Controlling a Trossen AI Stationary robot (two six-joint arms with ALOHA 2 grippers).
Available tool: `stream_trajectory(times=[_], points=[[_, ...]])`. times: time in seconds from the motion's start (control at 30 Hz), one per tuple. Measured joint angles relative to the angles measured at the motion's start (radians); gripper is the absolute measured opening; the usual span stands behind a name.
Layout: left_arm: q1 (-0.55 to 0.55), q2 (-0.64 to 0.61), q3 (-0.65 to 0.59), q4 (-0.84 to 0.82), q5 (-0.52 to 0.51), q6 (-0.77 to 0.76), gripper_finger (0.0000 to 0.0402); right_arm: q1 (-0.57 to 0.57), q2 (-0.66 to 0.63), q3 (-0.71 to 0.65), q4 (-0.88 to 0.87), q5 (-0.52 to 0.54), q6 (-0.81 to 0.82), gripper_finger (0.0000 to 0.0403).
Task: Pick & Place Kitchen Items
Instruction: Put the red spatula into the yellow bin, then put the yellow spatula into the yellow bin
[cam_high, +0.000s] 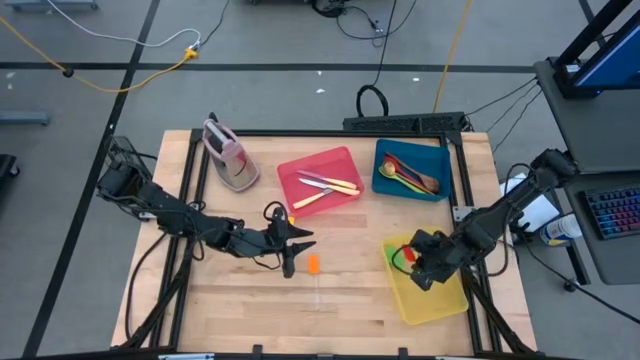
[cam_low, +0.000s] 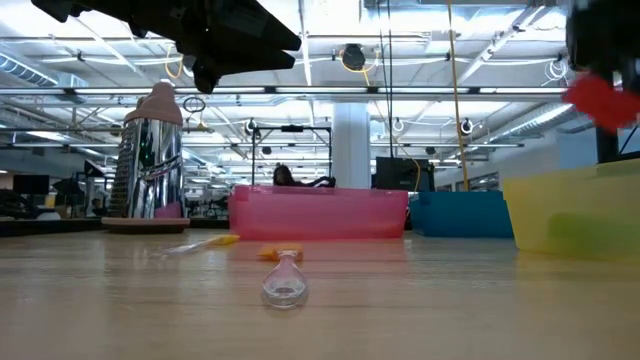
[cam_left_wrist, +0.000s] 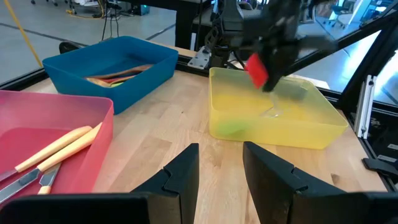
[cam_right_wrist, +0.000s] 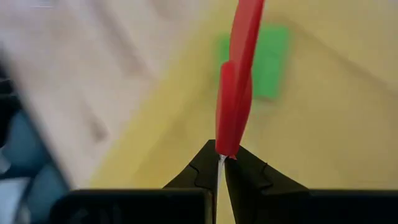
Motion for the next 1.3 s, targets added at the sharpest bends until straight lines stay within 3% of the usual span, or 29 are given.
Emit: stream_trajectory(times=[0.17, 0.37, 0.87, 1.17, 1.3], points=[[0.000, 0.000, 0.000, 0.000, 0.000, -0.012, 0.0129, 0.000, -0.001, -0.141, 0.005, -0.169, 0.213, 0.0012], [0.002, 0.000, 0.000, 0.001, 0.000, -0.014, 0.0129, -0.001, -0.003, -0.266, 0.041, -0.342, 0.287, 0.0026], [0.002, 0.000, 0.000, 0.005, 0.000, -0.015, 0.0129, -0.003, -0.033, -0.311, 0.161, -0.334, 0.261, 0.0064], [0.002, 0.000, 0.000, 0.005, 0.000, -0.015, 0.0129, -0.003, -0.183, -0.314, 0.143, -0.183, 0.189, 0.0076], [0.002, 0.000, 0.000, 0.005, 0.000, -0.018, 0.0129, -0.003, -0.227, -0.314, 0.165, -0.073, 0.063, 0.0082]])
